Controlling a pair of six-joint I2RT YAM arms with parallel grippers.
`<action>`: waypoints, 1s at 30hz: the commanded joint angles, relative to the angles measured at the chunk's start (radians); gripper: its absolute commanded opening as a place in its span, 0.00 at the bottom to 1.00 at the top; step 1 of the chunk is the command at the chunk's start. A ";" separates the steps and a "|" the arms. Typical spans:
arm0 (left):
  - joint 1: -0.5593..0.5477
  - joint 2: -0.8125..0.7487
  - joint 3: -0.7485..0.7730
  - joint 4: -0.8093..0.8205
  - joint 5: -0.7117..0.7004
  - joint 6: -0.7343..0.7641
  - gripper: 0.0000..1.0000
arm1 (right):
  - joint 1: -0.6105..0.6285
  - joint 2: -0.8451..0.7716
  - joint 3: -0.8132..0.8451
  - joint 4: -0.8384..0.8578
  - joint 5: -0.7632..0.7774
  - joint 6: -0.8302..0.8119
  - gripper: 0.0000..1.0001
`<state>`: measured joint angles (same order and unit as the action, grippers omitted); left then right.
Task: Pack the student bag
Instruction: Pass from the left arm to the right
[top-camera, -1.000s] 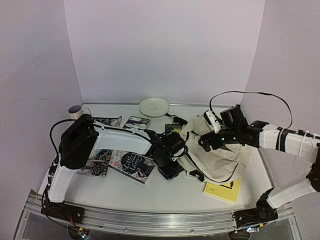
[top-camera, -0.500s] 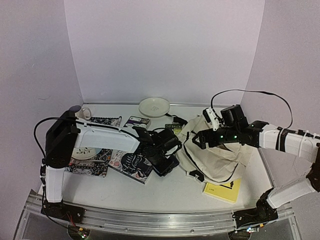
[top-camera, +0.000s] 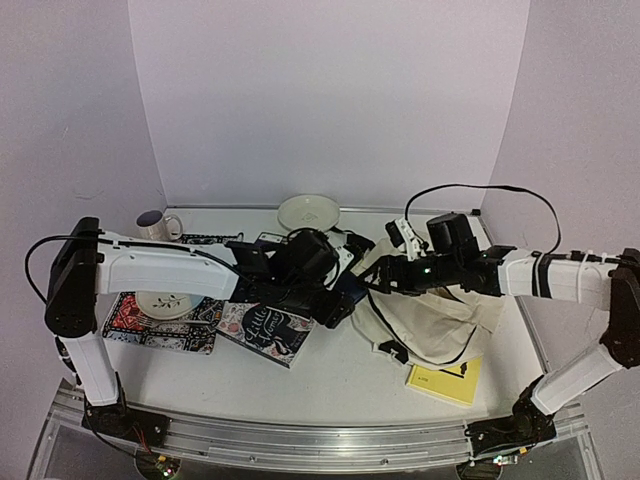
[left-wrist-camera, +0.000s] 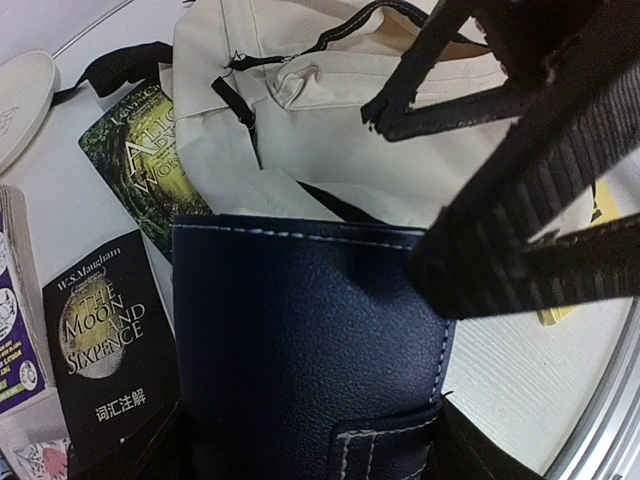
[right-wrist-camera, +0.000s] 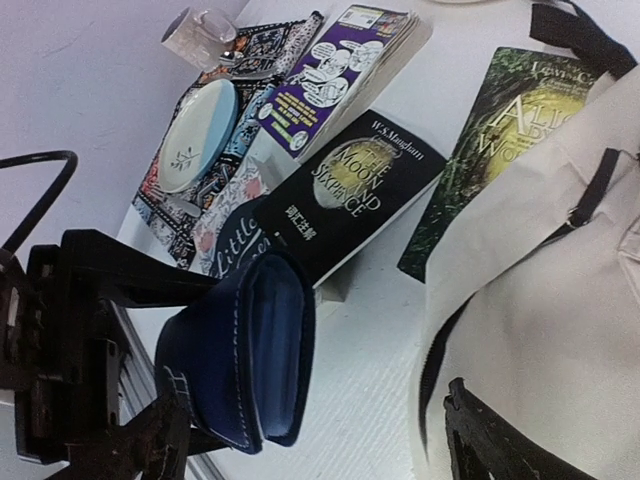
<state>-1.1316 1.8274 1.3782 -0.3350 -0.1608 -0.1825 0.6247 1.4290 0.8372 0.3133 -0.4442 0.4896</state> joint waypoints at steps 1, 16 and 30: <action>0.000 -0.068 -0.031 0.157 -0.012 0.017 0.73 | 0.005 0.025 0.033 0.079 -0.101 0.080 0.84; 0.000 -0.115 -0.119 0.324 0.057 0.065 0.74 | 0.004 0.083 0.036 0.161 -0.177 0.141 0.48; 0.068 -0.190 -0.273 0.504 0.119 -0.080 0.94 | 0.004 0.034 0.005 0.303 -0.169 0.210 0.00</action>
<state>-1.1076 1.7164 1.1446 0.0449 -0.0981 -0.1894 0.6289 1.5017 0.8394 0.5145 -0.6122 0.6592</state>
